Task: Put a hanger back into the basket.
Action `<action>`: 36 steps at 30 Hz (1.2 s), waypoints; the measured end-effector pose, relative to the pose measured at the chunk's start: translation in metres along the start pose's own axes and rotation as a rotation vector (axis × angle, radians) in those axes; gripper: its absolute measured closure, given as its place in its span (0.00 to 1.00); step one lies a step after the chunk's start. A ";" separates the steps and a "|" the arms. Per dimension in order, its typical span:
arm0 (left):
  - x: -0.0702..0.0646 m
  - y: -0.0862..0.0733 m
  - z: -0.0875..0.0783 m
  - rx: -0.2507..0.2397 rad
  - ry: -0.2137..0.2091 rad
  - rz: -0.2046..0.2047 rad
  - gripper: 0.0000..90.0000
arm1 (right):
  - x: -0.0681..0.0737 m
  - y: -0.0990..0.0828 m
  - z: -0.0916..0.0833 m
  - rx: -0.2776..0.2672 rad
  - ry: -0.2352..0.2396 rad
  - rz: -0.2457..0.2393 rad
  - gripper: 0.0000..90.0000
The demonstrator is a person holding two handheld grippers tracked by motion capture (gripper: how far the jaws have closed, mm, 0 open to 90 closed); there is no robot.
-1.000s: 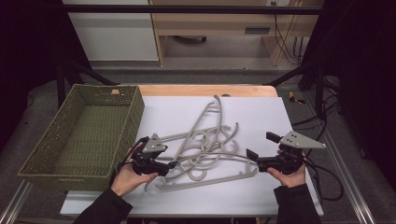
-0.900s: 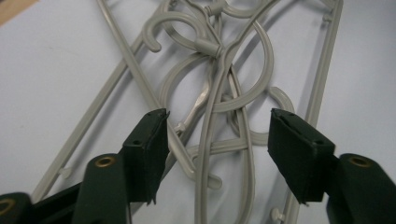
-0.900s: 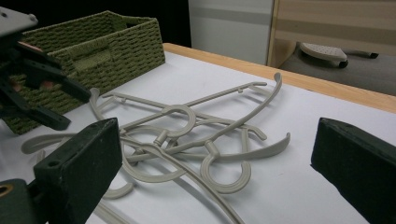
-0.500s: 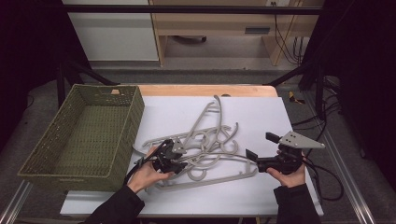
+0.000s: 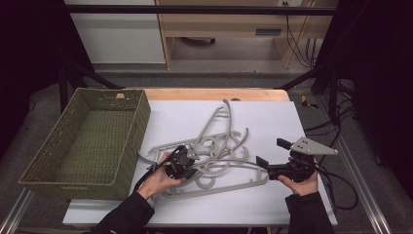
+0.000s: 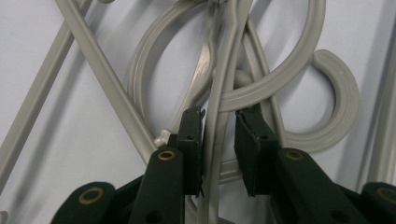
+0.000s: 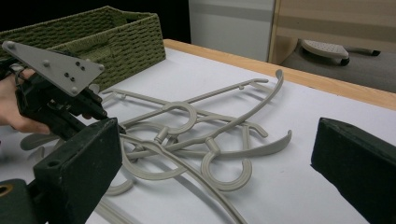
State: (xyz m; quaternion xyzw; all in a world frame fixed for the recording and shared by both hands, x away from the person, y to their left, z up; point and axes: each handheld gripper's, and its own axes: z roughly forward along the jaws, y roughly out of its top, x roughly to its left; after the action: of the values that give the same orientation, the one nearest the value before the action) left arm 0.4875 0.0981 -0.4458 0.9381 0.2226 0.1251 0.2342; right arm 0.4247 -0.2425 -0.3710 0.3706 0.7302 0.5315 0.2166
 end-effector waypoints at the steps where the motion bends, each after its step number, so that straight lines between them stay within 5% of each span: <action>1: -0.001 0.000 0.000 -0.006 -0.002 -0.008 0.80 | 0.000 0.000 0.000 -0.001 0.000 0.000 0.02; 9: -0.004 0.000 -0.003 -0.003 0.008 0.029 0.89 | 0.000 0.000 0.000 0.000 0.002 0.003 0.02; 14: -0.010 0.001 -0.015 -0.054 -0.009 0.035 0.90 | -0.001 0.000 -0.002 -0.005 0.004 0.007 0.02; 25: -0.018 -0.003 -0.050 -0.183 -0.008 -0.018 0.91 | -0.003 0.002 -0.009 -0.025 0.004 0.008 0.03; 36: -0.015 -0.010 -0.092 -0.294 0.049 -0.068 0.91 | -0.006 0.002 -0.014 -0.043 -0.003 0.023 0.03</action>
State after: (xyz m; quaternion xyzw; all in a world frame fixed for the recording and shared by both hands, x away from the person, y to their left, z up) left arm 0.4397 0.1341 -0.3732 0.8822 0.2393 0.1710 0.3677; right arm 0.4188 -0.2554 -0.3646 0.3752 0.7139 0.5490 0.2194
